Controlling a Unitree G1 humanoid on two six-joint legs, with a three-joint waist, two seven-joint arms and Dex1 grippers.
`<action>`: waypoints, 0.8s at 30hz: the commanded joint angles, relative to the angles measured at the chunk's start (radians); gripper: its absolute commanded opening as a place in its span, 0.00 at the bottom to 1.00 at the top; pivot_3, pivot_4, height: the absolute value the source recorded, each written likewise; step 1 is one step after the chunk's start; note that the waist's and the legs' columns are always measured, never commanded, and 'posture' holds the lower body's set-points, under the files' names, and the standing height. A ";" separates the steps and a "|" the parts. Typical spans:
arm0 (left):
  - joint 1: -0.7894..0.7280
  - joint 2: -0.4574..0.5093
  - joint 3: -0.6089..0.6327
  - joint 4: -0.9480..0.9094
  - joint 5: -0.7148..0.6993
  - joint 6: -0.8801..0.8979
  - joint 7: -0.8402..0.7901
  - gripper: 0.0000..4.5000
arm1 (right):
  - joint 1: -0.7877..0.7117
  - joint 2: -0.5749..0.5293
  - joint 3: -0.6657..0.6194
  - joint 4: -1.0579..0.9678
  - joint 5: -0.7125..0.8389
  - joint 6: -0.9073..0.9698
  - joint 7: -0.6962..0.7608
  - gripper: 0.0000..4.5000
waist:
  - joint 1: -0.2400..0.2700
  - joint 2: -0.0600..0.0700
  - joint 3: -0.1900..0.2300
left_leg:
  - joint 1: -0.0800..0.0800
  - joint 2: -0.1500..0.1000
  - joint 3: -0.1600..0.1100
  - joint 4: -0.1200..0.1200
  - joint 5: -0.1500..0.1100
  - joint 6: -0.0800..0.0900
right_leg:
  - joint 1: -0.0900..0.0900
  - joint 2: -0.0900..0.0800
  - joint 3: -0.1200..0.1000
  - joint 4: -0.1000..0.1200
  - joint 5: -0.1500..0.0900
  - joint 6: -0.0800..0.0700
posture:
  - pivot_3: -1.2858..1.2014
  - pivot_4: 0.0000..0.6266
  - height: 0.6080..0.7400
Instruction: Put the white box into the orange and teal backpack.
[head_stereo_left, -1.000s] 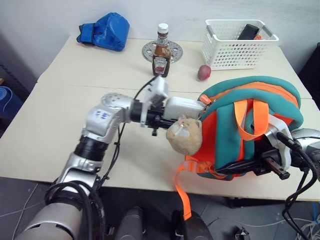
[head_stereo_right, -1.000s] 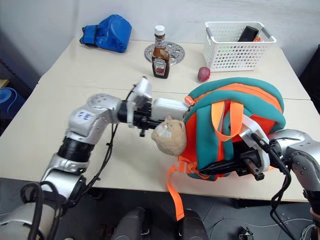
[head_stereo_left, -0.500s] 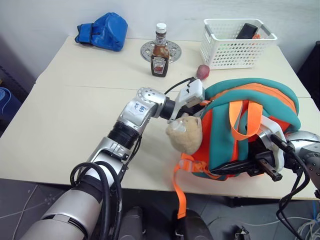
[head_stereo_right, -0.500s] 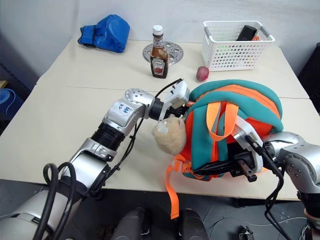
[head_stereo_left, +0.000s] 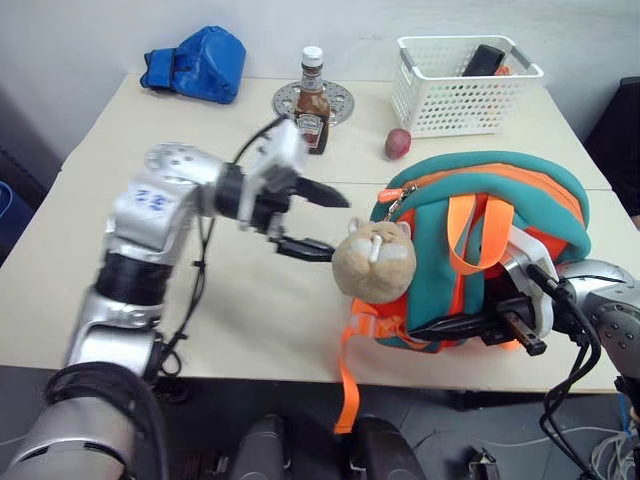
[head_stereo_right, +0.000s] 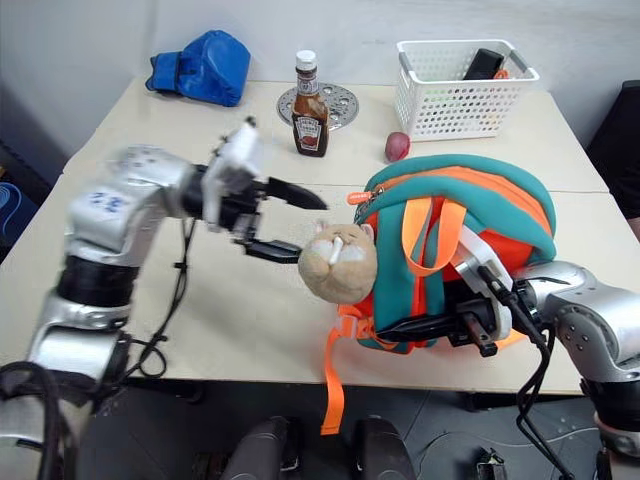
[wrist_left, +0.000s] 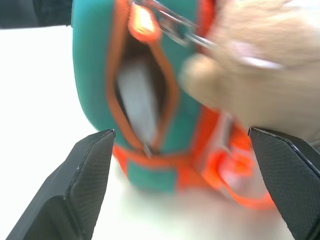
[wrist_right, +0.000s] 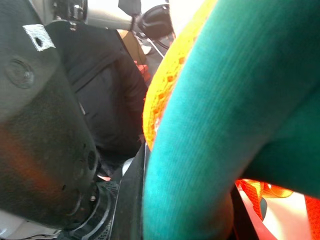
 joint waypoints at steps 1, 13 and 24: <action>-0.011 0.013 0.083 -0.102 -0.113 0.095 0.033 0.99 | -0.018 0.007 0.010 0.002 -0.001 0.000 -0.001 0.00 | 0.002 0.000 0.000 | 0.000 0.000 0.000 0.000 0.000 0.000 | 0.000 0.000 0.000 0.000 0.000 0.000 | 0.52 0.24 1.00; -0.044 -0.126 -0.084 -0.017 0.207 -0.168 0.431 0.99 | -0.038 0.011 0.004 0.001 0.022 0.023 -0.002 0.00 | 0.009 0.000 0.000 | 0.000 -0.001 0.001 0.000 0.000 0.001 | 0.000 0.000 0.001 0.000 0.000 0.000 | 0.52 0.24 1.00; -0.016 -0.197 -0.105 0.021 0.200 -0.192 0.422 0.99 | -0.023 0.020 -0.003 -0.013 0.037 0.028 -0.026 0.00 | 0.011 0.000 0.000 | 0.000 0.000 0.001 0.001 -0.001 0.001 | 0.000 0.000 0.001 0.000 0.000 0.000 | 0.52 0.24 1.00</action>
